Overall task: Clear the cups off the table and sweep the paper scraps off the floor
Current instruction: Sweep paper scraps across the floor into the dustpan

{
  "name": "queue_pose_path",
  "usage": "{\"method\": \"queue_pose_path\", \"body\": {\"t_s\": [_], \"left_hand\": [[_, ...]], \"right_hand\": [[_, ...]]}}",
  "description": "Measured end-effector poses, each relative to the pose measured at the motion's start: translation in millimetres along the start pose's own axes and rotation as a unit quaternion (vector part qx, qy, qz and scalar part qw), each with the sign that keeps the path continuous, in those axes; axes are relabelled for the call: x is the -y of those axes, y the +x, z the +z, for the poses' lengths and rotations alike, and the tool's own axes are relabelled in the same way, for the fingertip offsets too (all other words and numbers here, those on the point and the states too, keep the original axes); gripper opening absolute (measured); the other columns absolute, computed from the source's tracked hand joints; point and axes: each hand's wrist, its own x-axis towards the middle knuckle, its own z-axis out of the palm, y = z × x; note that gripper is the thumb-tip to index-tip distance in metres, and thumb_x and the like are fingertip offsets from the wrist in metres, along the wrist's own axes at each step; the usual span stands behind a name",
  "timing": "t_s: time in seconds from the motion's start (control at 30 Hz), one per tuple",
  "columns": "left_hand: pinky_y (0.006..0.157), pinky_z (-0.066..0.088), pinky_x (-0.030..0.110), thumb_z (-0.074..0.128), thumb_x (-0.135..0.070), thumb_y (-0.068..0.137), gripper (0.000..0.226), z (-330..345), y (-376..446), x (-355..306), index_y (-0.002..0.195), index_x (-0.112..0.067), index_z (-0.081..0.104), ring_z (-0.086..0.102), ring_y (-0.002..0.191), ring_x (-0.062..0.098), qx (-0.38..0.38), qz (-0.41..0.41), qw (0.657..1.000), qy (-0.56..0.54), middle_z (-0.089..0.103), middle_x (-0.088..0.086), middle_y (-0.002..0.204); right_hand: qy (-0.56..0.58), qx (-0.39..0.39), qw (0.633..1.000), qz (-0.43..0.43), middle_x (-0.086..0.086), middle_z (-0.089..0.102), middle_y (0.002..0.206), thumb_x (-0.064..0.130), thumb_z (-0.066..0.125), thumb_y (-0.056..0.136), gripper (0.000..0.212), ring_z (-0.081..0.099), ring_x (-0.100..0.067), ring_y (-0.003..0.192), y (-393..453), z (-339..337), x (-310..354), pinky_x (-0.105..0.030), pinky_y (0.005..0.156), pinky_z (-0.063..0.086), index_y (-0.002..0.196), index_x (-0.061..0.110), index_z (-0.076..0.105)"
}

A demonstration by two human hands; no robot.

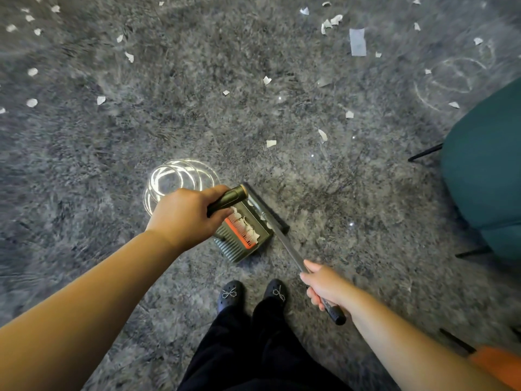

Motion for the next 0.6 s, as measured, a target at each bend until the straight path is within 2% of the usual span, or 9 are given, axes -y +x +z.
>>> {"method": "queue_pose_path", "body": {"t_s": [0.13,0.33,0.47,0.6], "left_hand": [[0.065,0.047,0.027,0.055,-0.053,0.088,0.046,0,-6,5,0.134,-0.043,0.051,0.065,0.082,0.024,-0.003,0.001,1.000,0.001,0.071,-0.001,0.090],[0.064,0.048,0.027,0.057,-0.051,0.089,0.044,-3,-11,12,0.132,-0.043,0.052,0.064,0.079,0.023,-0.001,0.001,1.000,-0.007,0.070,-0.002,0.087],[0.059,0.041,0.025,0.056,-0.052,0.089,0.043,-1,-11,13,0.131,-0.045,0.052,0.064,0.076,0.022,-0.008,0.009,1.000,0.003,0.070,-0.004,0.085],[0.059,0.045,0.026,0.056,-0.052,0.089,0.044,2,-10,16,0.131,-0.043,0.053,0.064,0.075,0.023,-0.015,0.010,1.000,0.000,0.069,-0.002,0.081]], "right_hand": [[0.042,0.007,0.999,-0.006,-0.003,0.044,0.050,0.015,0.044,0.101,0.058,0.037,-0.009,0.032,-15,13,-3,-0.020,0.034,0.033,0.153,0.024,0.019],[0.095,-0.026,0.995,-0.031,-0.004,0.043,0.053,0.013,0.044,0.101,0.056,0.038,-0.010,0.033,-35,21,-19,-0.021,0.033,0.032,0.151,0.026,0.023],[0.084,-0.055,0.995,-0.027,-0.005,0.043,0.054,0.013,0.044,0.100,0.055,0.038,-0.010,0.033,-25,14,-14,-0.020,0.033,0.033,0.151,0.025,0.024],[0.043,-0.040,0.998,-0.020,-0.007,0.042,0.055,0.013,0.042,0.101,0.052,0.038,-0.010,0.032,5,2,6,-0.019,0.033,0.033,0.150,0.017,0.025]]}}
